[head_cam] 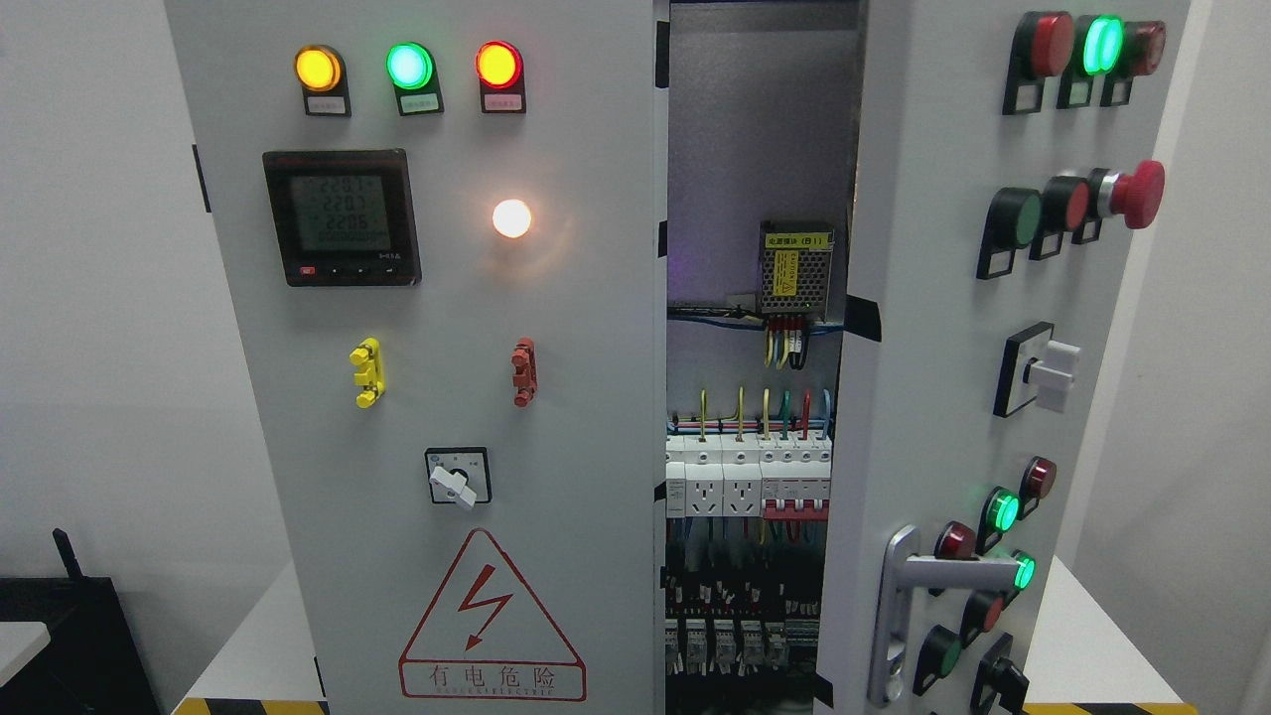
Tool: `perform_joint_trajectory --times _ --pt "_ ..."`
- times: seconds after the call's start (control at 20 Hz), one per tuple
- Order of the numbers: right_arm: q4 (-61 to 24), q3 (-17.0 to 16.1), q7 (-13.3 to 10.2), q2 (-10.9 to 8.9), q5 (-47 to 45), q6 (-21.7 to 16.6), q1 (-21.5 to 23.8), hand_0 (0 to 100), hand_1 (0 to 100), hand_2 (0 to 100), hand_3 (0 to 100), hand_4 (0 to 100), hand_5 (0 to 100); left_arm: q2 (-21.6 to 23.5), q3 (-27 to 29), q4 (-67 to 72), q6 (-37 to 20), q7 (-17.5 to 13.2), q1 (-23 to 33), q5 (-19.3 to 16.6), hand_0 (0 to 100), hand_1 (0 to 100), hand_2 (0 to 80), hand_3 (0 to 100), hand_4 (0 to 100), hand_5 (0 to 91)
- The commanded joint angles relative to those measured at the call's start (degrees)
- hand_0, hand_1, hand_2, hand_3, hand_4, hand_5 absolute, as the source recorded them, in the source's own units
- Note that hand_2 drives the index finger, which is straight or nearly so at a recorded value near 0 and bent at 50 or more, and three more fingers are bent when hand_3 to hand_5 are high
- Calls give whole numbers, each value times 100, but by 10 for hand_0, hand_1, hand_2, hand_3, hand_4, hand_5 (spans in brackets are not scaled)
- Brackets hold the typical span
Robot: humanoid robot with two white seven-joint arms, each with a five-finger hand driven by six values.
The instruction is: Open door with both hands
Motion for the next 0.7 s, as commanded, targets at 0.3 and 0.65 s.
perform_joint_trajectory --times 0.3,0.65 --pt "-2 -2 -5 -1 0 -4 0 106 0 0 0 0 0 1120 -961 -7358 81 -62 2608 1209 0 0 0 0 31 0" --pt "-2 -2 -5 -1 0 4 0 107 0 0 0 0 0 2762 -707 -9928 11 -62 3427 2675 0 0 0 0 31 0"
